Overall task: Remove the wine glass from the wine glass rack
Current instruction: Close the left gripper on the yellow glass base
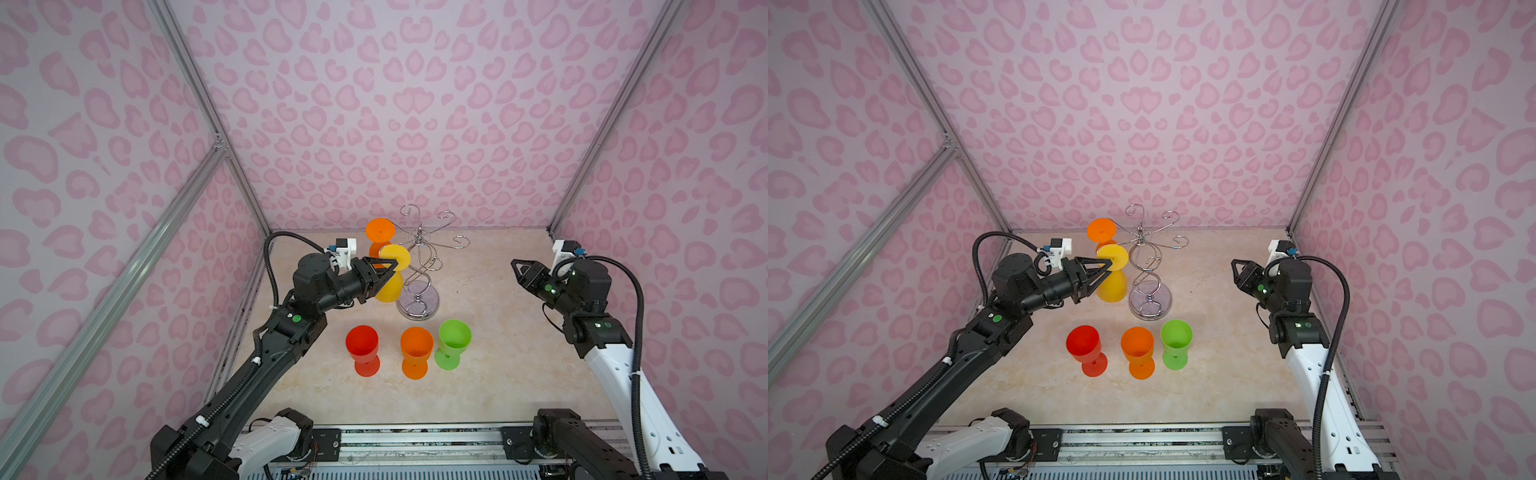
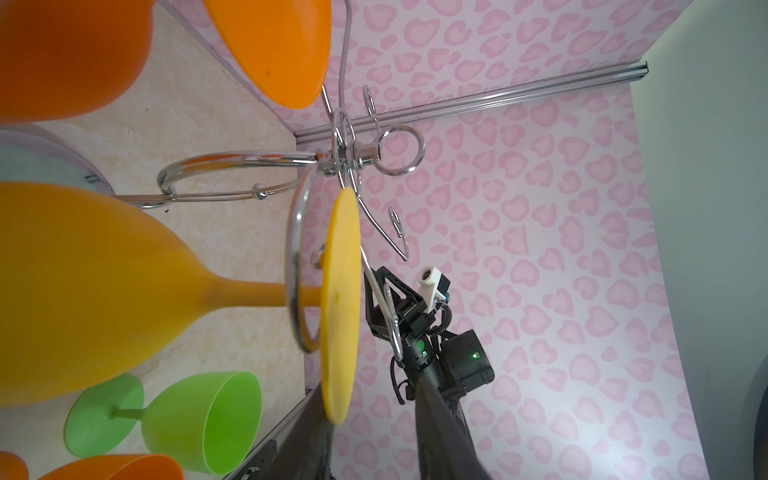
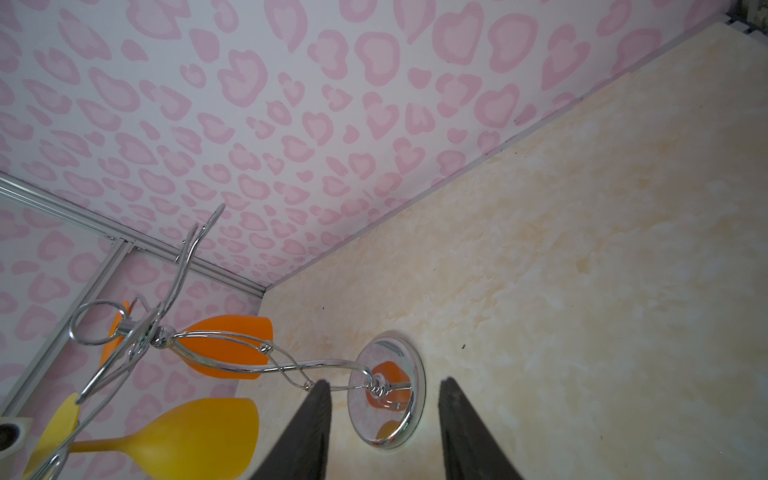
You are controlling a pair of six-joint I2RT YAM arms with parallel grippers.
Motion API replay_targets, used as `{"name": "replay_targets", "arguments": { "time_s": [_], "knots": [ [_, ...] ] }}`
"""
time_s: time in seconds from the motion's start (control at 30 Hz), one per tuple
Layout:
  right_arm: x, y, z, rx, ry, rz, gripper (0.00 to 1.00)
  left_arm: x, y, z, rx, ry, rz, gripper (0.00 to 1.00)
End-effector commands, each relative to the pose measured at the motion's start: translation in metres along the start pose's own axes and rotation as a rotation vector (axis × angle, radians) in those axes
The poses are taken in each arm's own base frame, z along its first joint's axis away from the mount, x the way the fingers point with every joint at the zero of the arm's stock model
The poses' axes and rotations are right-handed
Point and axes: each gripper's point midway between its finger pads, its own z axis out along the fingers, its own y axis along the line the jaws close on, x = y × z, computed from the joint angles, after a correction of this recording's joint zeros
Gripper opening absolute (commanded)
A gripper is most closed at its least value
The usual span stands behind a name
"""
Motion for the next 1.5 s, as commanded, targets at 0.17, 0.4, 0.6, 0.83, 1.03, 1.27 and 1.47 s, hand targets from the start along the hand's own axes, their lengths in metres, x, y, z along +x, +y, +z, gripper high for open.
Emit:
{"name": "replay_targets", "arguments": {
  "time_s": [0.17, 0.4, 0.6, 0.83, 1.03, 1.27, 1.47],
  "knots": [
    [-0.0014, 0.0004, 0.0003, -0.013, -0.007, 0.003, 0.44, -0.0018, 0.0001, 0.0004, -0.002, -0.007, 0.021, 0.27],
    [-0.0006, -0.0002, 0.0016, -0.018, -0.005, 0.009, 0.43, -0.0016, 0.002, -0.0004, -0.008, -0.01, 0.017, 0.25],
    [-0.0002, -0.0003, 0.0024, -0.021, -0.005, 0.014, 0.43, -0.001, 0.0034, -0.0011, -0.013, -0.01, 0.013, 0.18],
    [0.0002, 0.0001, 0.0024, -0.025, -0.005, 0.017, 0.44, -0.0009, 0.0018, -0.003, -0.014, -0.015, 0.012, 0.14],
    [0.0004, 0.0001, 0.0026, -0.027, -0.004, 0.018, 0.44, -0.0007, 0.0024, -0.0042, -0.019, -0.017, 0.009, 0.09],
    [0.0012, -0.0005, 0.004, -0.03, -0.002, 0.023, 0.43, -0.0009, 0.0037, -0.0038, -0.027, -0.016, 0.004, 0.05],
    [0.0008, 0.0, 0.0048, -0.033, -0.002, 0.023, 0.44, -0.0007, 0.0019, -0.0047, -0.026, -0.016, 0.004, 0.03]
  ]
}}
